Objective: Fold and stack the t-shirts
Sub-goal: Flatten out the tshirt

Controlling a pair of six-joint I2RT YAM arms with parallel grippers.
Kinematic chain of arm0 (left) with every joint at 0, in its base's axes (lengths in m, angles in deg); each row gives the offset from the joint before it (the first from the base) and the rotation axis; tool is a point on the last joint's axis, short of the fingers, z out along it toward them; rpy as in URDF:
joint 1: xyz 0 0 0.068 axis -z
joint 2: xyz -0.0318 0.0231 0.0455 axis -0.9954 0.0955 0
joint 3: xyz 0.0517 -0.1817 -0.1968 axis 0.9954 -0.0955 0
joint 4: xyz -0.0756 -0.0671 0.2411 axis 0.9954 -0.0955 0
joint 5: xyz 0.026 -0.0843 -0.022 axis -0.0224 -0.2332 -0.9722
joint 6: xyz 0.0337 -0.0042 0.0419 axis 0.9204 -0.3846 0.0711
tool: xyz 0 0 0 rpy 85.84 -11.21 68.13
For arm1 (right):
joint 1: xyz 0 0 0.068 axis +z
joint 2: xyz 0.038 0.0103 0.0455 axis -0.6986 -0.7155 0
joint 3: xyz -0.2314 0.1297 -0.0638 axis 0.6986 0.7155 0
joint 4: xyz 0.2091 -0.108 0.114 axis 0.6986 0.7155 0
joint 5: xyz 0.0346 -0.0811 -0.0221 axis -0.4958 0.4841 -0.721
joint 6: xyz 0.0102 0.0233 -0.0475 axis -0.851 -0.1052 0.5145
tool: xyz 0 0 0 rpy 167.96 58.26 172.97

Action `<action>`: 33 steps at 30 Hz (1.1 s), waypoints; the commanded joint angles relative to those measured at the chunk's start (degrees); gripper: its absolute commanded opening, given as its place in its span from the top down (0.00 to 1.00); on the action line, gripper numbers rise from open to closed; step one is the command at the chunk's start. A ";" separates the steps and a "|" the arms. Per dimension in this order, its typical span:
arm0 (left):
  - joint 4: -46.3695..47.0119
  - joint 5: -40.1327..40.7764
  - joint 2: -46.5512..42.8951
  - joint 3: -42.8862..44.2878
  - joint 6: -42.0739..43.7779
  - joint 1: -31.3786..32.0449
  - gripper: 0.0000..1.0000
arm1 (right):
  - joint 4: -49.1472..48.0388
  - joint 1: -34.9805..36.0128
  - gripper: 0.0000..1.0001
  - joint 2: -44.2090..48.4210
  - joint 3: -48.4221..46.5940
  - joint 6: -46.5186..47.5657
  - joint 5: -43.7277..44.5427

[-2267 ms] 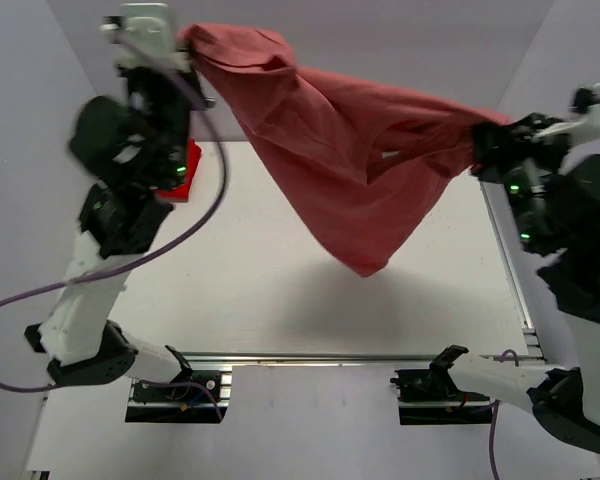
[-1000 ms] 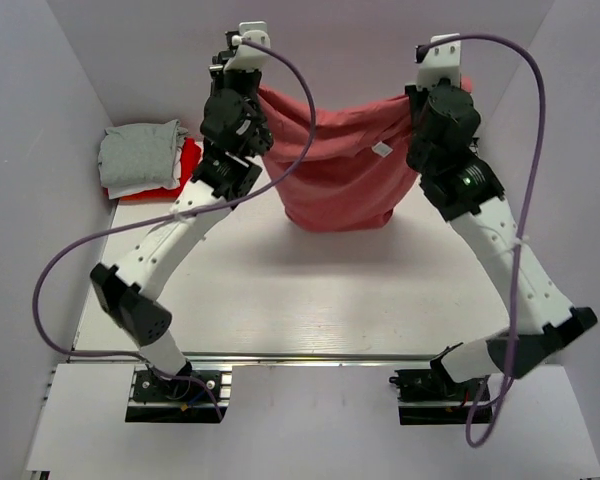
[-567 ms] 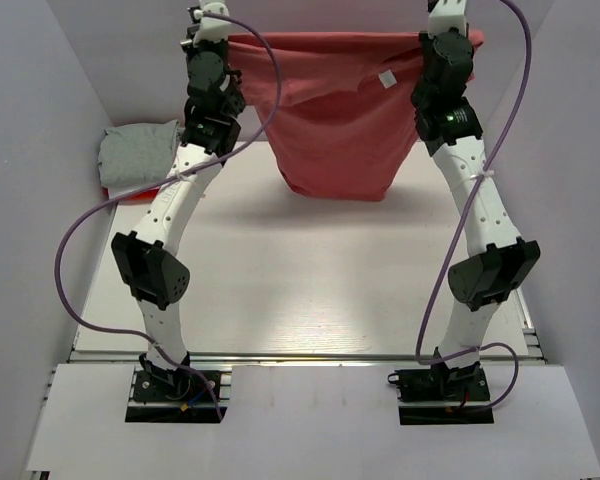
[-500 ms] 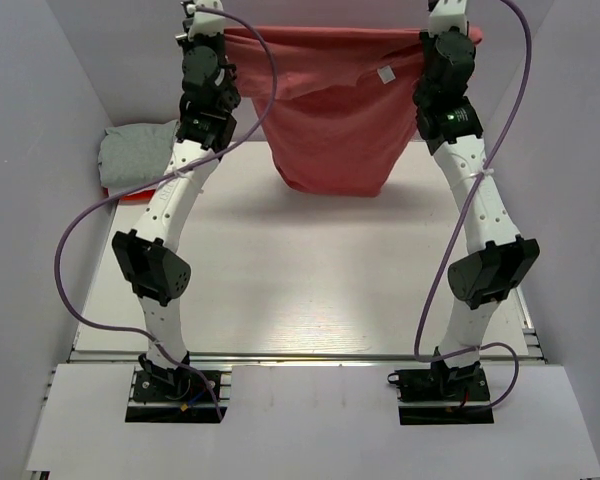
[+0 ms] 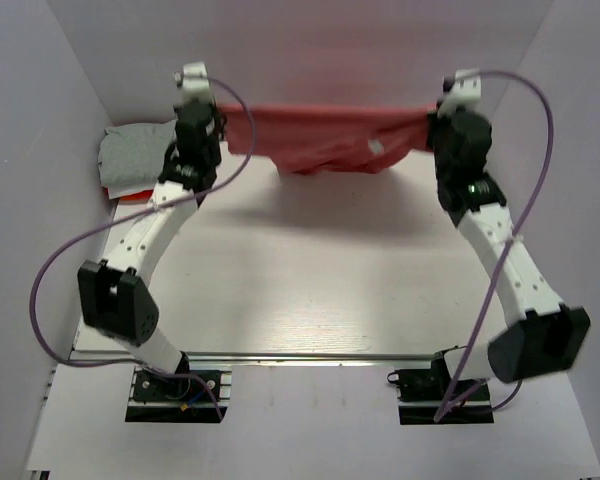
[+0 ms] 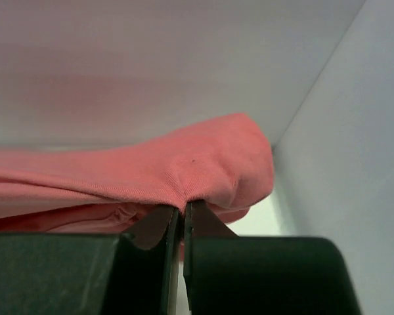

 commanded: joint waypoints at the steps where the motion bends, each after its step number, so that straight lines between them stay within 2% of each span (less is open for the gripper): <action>1: -0.41 -3.55 -11.31 -16.65 -11.48 -0.99 1.00 | -0.60 -0.75 1.00 9.93 14.44 -13.29 -6.49; 4: -5.93 -8.36 -18.08 -28.85 -18.95 -0.99 1.00 | 6.13 -0.57 1.00 14.36 24.29 -18.21 -13.67; 8: -9.45 -16.38 -22.84 -39.84 -25.01 0.32 1.00 | 13.37 -0.40 1.00 17.09 32.30 -23.83 -18.79; 9: -8.94 -21.70 -23.37 -42.15 -25.91 0.33 1.00 | 14.25 -0.40 1.00 17.18 33.70 -24.19 -22.28; 11: -7.97 -28.57 -23.99 -47.85 -27.32 0.33 1.00 | 15.75 -0.22 1.00 18.41 38.89 -25.68 -23.19; 12: -8.84 -32.70 -23.99 -49.10 -28.54 0.33 1.00 | 18.88 -0.40 1.00 18.50 40.21 -26.04 -23.20; 15: -14.80 -34.76 -25.92 -51.49 -30.48 0.33 1.00 | 25.38 -0.40 1.00 19.91 41.98 -27.89 -23.37; 20: -23.95 -36.42 -28.03 -52.62 -31.54 0.33 1.00 | 33.76 -0.40 0.79 20.61 44.26 -30.17 -27.31; 21: -26.49 -36.43 -28.03 -52.63 -32.07 0.33 1.00 | 34.38 -0.40 0.68 20.53 44.70 -30.78 -27.59; 22: -27.56 -36.43 -28.03 -53.15 -32.07 0.33 0.96 | 34.56 -0.31 0.59 20.61 45.23 -31.05 -29.16; 23: -28.62 -36.43 -28.03 -53.16 -32.07 0.33 0.91 | 34.65 -0.48 0.44 20.61 46.45 -31.31 -29.09; 24: -30.63 -36.43 -27.51 -52.64 -32.07 0.33 0.75 | 34.65 -0.31 0.33 20.70 46.72 -32.10 -28.82; 26: -33.01 -36.43 -27.50 -52.10 -32.07 0.33 0.58 | 35.61 -0.40 0.30 20.61 46.38 -31.67 -28.73; 27: -35.28 -36.43 -27.50 -50.62 -32.07 0.33 0.33 | 36.14 -0.22 0.28 21.05 45.16 -31.41 -28.65; 28: -36.52 -35.91 -27.50 -49.74 -32.07 0.33 0.14 | 37.45 -0.31 0.17 21.49 44.36 -31.23 -28.82; 29: -37.67 -34.94 -28.03 -48.77 -32.07 0.33 0.00 | 37.72 -0.22 0.15 21.67 42.61 -29.75 -28.91; 30: -39.07 -33.98 -28.03 -45.98 -32.07 0.33 0.00 | 37.90 -0.40 0.10 22.45 40.59 -29.56 -28.91; 33: -41.99 -30.46 -27.16 -38.95 -31.46 0.33 0.00 | 36.68 -0.40 0.10 22.81 35.66 -27.80 -29.00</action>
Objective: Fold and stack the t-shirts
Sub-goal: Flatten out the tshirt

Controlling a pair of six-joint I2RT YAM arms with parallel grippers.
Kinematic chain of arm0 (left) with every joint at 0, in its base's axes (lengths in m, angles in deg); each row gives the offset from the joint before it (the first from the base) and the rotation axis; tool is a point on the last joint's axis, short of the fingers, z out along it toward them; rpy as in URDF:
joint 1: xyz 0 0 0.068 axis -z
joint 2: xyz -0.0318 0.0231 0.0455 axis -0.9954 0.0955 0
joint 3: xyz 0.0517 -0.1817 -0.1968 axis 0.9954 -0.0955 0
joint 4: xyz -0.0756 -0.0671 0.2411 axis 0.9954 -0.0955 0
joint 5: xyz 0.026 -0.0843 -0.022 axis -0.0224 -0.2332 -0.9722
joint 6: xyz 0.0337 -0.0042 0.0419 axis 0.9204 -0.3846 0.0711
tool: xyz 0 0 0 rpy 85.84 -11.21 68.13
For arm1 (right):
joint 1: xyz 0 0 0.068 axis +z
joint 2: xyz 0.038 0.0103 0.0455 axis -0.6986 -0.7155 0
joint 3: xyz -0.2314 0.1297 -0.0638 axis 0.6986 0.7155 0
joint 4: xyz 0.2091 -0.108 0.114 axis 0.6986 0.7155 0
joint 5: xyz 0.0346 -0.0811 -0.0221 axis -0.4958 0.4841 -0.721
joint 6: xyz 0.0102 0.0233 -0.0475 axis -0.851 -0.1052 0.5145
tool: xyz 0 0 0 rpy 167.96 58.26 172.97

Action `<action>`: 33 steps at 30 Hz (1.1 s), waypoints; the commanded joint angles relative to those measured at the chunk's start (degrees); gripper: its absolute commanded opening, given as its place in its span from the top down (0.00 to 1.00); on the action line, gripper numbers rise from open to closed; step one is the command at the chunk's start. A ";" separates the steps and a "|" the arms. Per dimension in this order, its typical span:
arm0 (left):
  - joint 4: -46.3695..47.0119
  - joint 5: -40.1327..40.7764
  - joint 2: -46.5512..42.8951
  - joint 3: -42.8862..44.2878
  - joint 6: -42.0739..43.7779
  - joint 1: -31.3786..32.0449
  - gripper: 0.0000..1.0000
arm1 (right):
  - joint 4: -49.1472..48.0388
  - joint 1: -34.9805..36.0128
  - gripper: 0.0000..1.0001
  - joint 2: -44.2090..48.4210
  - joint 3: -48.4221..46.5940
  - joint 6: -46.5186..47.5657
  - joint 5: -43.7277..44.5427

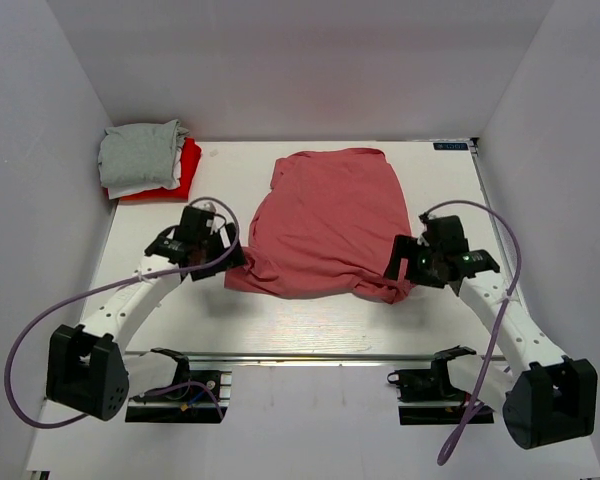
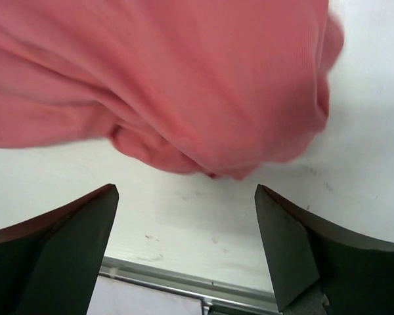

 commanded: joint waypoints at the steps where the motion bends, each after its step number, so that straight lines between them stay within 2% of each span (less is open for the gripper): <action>1: -3.12 3.19 -0.14 9.62 1.35 0.06 0.00 | -1.78 -0.18 0.10 0.85 -7.38 2.77 -1.37; 5: 0.74 0.12 5.83 15.94 3.46 0.06 0.00 | -6.69 -0.36 0.10 -5.82 -13.08 4.45 -2.86; 8: 4.77 -7.07 12.40 17.98 4.78 0.59 0.00 | -10.02 -0.36 0.10 -13.19 -16.43 5.59 -2.69; 9: 6.61 -11.88 14.09 17.98 5.31 1.11 0.00 | -10.30 -0.44 0.10 -14.96 -19.23 5.68 -2.52; 12: 12.60 -17.79 21.20 18.77 5.84 2.78 0.00 | -11.80 -0.44 0.10 -25.23 -24.93 6.12 -1.98; 16: 12.53 -20.28 31.31 25.87 9.34 5.60 0.00 | -13.38 -0.62 0.10 -37.79 -30.50 7.00 -2.43; 20: 13.04 -20.81 38.61 29.40 9.88 6.22 0.00 | -13.38 -0.71 0.10 -45.28 -35.24 6.91 -1.20; 23: 11.57 -18.00 44.94 33.17 10.85 6.22 0.00 | -12.68 -0.97 0.10 -48.29 -35.96 6.74 -0.58; 29: 6.72 -14.39 59.43 49.77 14.63 6.22 0.00 | -12.15 -1.58 0.10 -48.56 -30.69 6.56 2.14; 31: 5.06 -12.99 67.51 60.22 15.76 6.22 0.00 | -11.36 -1.50 0.10 -46.63 -27.36 7.00 1.97; 32: 3.31 -13.59 70.85 69.66 16.29 6.22 0.00 | -10.92 -1.41 0.10 -45.49 -25.25 6.83 1.88; 33: 1.90 -14.30 74.36 75.32 16.91 6.22 0.00 | -10.05 -1.32 0.10 -43.57 -23.75 6.39 1.10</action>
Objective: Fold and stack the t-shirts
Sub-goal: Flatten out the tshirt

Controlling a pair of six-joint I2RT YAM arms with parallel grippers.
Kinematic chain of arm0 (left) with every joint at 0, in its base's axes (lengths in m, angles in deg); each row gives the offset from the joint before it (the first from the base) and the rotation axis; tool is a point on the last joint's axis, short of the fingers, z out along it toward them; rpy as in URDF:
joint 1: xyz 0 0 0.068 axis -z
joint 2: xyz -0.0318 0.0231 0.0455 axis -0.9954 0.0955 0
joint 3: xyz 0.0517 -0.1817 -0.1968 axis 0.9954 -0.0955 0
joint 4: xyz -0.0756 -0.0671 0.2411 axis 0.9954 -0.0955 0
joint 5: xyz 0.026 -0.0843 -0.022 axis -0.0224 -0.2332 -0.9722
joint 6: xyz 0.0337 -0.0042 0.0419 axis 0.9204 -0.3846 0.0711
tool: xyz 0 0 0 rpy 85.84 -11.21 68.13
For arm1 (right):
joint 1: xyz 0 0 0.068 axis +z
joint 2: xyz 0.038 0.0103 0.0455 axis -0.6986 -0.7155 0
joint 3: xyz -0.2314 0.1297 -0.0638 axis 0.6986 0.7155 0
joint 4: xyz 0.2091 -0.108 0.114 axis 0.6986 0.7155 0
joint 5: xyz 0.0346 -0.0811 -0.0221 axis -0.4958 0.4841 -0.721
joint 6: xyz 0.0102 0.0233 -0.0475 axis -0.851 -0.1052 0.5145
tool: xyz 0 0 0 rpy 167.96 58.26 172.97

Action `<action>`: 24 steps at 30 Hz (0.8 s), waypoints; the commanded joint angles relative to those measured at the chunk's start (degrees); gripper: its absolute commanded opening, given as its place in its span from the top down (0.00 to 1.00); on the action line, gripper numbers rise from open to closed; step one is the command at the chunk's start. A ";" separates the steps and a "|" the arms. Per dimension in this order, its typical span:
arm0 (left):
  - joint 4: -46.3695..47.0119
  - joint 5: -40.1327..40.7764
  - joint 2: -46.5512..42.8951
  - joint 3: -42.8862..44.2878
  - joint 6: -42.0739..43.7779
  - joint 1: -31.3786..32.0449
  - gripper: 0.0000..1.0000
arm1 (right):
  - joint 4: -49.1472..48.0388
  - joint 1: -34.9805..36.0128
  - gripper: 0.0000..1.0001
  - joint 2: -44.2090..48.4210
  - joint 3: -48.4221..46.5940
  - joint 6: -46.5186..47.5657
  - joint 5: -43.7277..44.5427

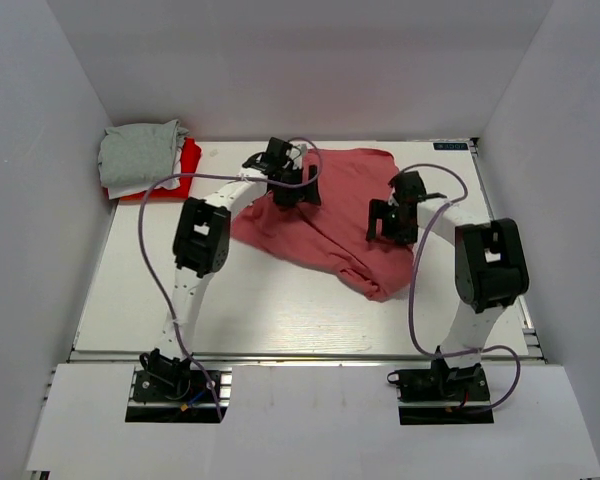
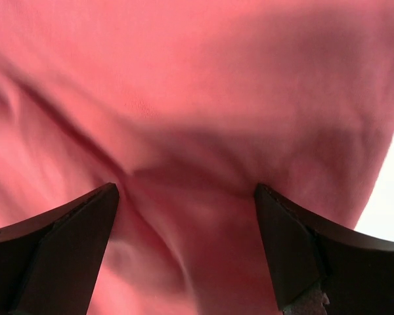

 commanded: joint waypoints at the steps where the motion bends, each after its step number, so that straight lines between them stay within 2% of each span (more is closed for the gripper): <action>1: -4.40 1.02 14.93 15.98 3.51 -0.28 0.00 | 3.73 0.19 0.10 4.66 8.00 -0.45 -0.59; 2: -5.29 -0.47 18.40 26.22 3.51 -0.28 0.00 | 2.34 0.54 0.10 7.37 12.91 -0.63 -3.90; 3: -4.60 -3.44 21.13 29.72 2.47 -0.28 0.00 | 0.50 0.80 0.10 10.19 15.49 -1.33 -7.68; 4: -2.76 -5.65 23.60 31.49 1.15 -0.28 0.00 | -0.48 1.15 0.10 11.69 22.04 -1.51 -9.72; 5: 0.39 -8.37 23.62 29.77 0.01 -0.28 0.00 | -2.23 3.85 0.10 14.49 24.10 -1.86 -14.00; 6: 9.29 -12.74 22.23 27.06 -3.22 -0.28 0.00 | -2.94 4.84 0.10 16.87 25.52 -2.21 -15.87; 7: 13.73 -14.18 21.08 22.24 -4.56 -0.28 0.00 | -4.43 6.59 0.10 18.55 28.14 -3.09 -19.98; 8: 17.34 -15.15 20.20 21.50 -5.62 -0.28 0.00 | -5.23 11.91 0.10 19.61 28.60 -4.58 -21.24; 10: 19.93 -16.29 20.72 25.76 -6.33 0.86 0.00 | -11.16 15.38 0.10 20.67 29.40 -6.95 -25.53; 11: 19.93 -17.78 21.42 27.71 -7.03 0.87 0.00 | -13.13 20.35 0.10 20.50 29.48 -8.88 -26.34; 13: 21.07 -18.50 21.34 28.87 -7.03 0.87 0.00 | -17.77 24.07 0.10 19.10 28.17 -9.16 -28.18; 17: 20.99 -14.22 14.67 23.78 -3.71 1.39 0.00 | -13.77 27.17 0.10 18.30 20.29 -5.75 -25.83; 19: 14.88 -11.05 11.86 23.78 1.20 1.39 0.00 | -11.57 26.65 0.10 19.70 19.47 -5.12 -23.02; 20: 12.74 -7.64 8.54 23.25 2.53 1.39 0.00 | -8.78 26.47 0.10 20.92 18.42 -5.12 -17.01; 22: 7.83 -3.84 3.96 19.49 4.30 1.39 0.00 | -6.13 25.94 0.10 22.33 17.54 -5.03 -12.31; 23: 6.93 -1.56 -1.81 17.12 5.61 0.87 0.00 | -3.42 25.68 0.10 22.95 17.01 -4.77 -7.59; 24: 6.40 -0.32 -5.09 10.92 5.62 0.87 0.00 | -2.61 25.50 0.10 24.61 16.66 -5.29 -6.15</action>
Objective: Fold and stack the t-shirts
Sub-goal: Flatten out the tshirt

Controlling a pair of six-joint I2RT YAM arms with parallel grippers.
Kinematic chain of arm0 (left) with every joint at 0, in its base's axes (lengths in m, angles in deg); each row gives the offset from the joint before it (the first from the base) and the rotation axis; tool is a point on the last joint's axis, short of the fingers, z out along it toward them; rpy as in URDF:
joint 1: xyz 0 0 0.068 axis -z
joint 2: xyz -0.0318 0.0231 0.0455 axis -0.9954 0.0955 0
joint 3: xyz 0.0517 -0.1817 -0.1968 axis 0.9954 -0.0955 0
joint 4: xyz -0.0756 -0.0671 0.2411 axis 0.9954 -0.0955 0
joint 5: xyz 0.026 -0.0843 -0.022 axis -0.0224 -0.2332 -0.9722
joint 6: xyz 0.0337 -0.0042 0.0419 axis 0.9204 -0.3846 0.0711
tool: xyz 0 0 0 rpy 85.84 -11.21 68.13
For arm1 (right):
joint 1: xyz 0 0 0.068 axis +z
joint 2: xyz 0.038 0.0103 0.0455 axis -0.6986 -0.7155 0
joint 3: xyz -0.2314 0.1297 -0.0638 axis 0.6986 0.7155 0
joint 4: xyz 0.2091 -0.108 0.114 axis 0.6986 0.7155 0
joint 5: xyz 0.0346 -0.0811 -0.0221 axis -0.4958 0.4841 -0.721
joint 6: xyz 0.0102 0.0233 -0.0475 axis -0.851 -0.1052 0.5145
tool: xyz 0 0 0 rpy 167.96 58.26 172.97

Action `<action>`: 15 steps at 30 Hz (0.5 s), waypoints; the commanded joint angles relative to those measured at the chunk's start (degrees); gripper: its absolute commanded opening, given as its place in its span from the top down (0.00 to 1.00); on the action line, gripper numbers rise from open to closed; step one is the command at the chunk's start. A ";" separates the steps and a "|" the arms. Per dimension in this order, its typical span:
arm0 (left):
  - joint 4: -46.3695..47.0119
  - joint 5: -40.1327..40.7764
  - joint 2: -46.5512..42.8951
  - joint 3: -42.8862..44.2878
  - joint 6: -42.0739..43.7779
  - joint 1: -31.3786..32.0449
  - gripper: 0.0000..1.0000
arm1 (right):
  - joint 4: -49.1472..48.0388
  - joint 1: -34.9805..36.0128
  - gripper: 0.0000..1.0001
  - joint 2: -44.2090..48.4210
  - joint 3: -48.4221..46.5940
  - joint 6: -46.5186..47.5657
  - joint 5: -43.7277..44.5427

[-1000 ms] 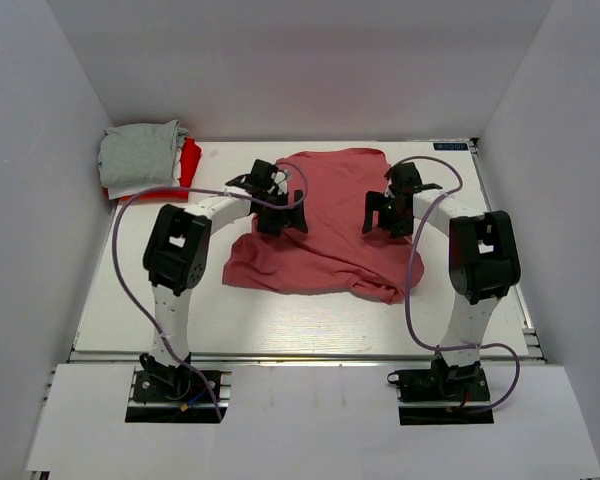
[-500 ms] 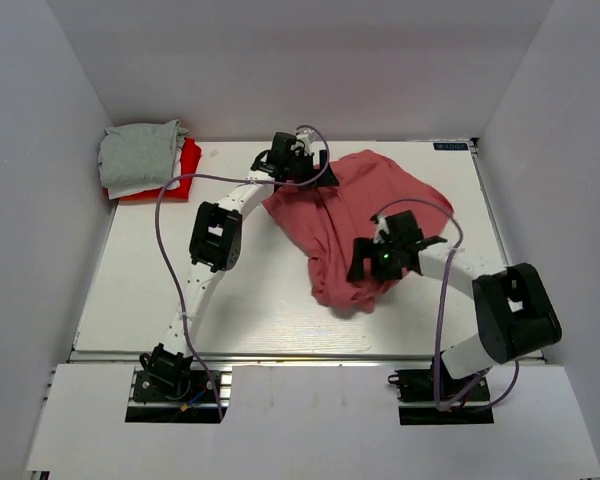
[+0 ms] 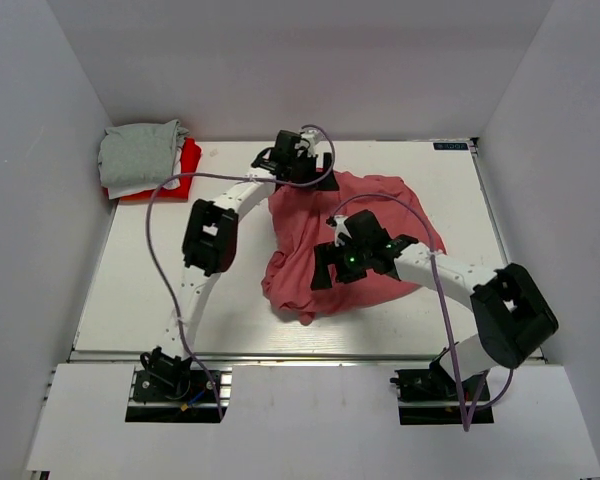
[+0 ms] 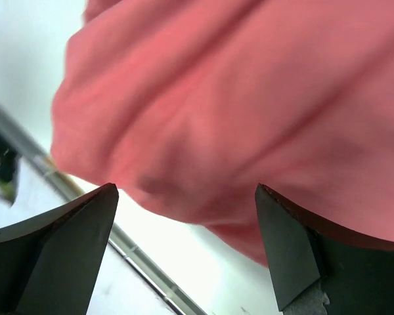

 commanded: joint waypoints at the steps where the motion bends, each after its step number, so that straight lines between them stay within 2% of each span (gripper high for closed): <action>1: -4.93 9.02 -20.16 -9.89 4.68 -0.99 0.00 | 6.95 -0.86 0.10 4.49 -2.69 0.02 10.45; 2: -4.14 10.17 -23.76 -13.76 5.29 -0.99 0.00 | 8.17 -1.29 0.10 4.85 -2.52 -0.33 13.59; 3: -4.14 11.57 -27.46 -21.80 5.30 -0.99 0.00 | 8.53 -1.56 0.10 6.24 -2.43 -2.42 15.02; 4: -3.27 14.46 -34.80 -25.62 5.30 -0.99 0.00 | 9.32 -2.35 0.10 6.52 -2.17 -2.79 17.29; 5: -3.26 16.14 -38.36 -29.23 5.30 -0.99 0.00 | 9.76 -2.79 0.10 6.96 -2.16 -3.32 18.10; 6: -3.26 17.46 -41.78 -35.96 5.30 -0.99 0.00 | 11.94 -3.23 0.10 7.57 -2.08 -4.37 23.59; 8: -3.87 16.86 -50.64 -42.68 3.99 -0.46 0.00 | 13.28 -5.25 0.10 8.10 -2.07 -4.73 26.27; 11: -6.06 13.00 -58.14 -55.67 3.45 1.20 0.00 | 14.43 -8.76 0.10 11.43 -1.29 -5.08 31.90; 13: -6.07 5.29 -60.09 -59.74 2.93 2.69 0.00 | 14.25 -12.27 0.10 12.41 -0.94 -5.17 34.98; 15: -1.96 -2.87 -62.89 -66.51 1.45 6.81 0.00 | 14.86 -15.00 0.10 13.55 -0.84 -5.43 35.51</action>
